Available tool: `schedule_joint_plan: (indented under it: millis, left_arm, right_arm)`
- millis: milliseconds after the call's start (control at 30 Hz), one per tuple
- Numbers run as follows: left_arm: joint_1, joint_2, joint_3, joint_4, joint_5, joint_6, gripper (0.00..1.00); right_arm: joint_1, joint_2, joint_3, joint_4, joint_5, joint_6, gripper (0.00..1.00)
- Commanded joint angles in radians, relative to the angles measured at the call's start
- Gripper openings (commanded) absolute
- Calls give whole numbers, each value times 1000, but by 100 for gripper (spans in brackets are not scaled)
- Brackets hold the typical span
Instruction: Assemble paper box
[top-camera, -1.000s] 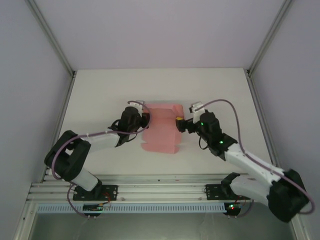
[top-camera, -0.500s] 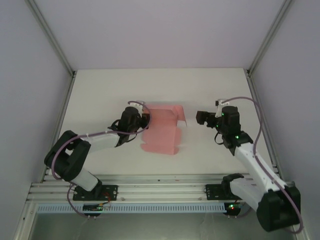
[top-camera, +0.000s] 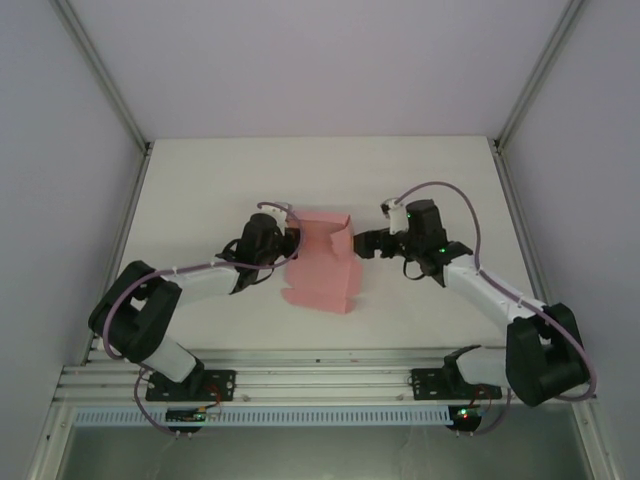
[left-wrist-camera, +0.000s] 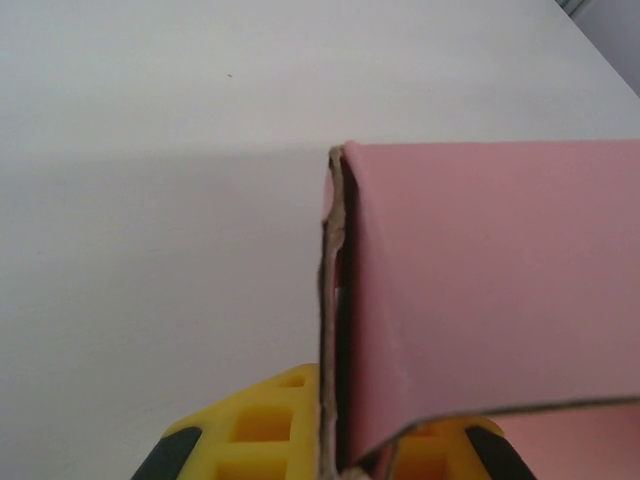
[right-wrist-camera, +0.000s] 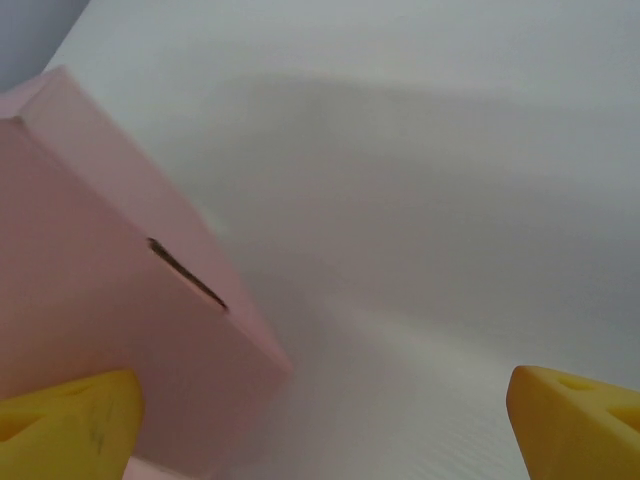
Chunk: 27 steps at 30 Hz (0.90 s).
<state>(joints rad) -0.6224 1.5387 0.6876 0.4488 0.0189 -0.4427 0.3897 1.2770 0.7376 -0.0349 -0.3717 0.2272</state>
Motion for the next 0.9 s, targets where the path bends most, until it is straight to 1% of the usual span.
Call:
schedule_joint_plan:
  millis: [0, 167, 267, 400, 533, 633, 733, 867]
  left_arm:
    - [-3, -26, 9, 52, 44, 6, 0]
    - [-3, -32, 4, 63, 73, 8, 0]
    - [-3, -41, 3, 49, 59, 10, 0]
    - [-3, -51, 7, 4, -3, 10, 0]
    - [-3, -58, 14, -32, -40, 20, 0]
    - [-3, -61, 16, -35, -39, 25, 0]
    - [-3, -62, 19, -36, -32, 25, 0]
    - [-3, -63, 21, -35, -18, 29, 0]
  right_arm:
    - [47, 41, 35, 39, -40, -31, 95]
    - [102, 106, 73, 48, 116, -28, 94]
    - [105, 105, 87, 28, 162, -29, 93]
    - [105, 35, 74, -47, 203, -28, 93]
    - [88, -79, 46, -151, 250, -69, 93]
    - [62, -158, 27, -208, 217, -110, 89]
    - [37, -205, 23, -235, 124, -144, 86]
    - [26, -203, 35, -228, -26, -198, 85]
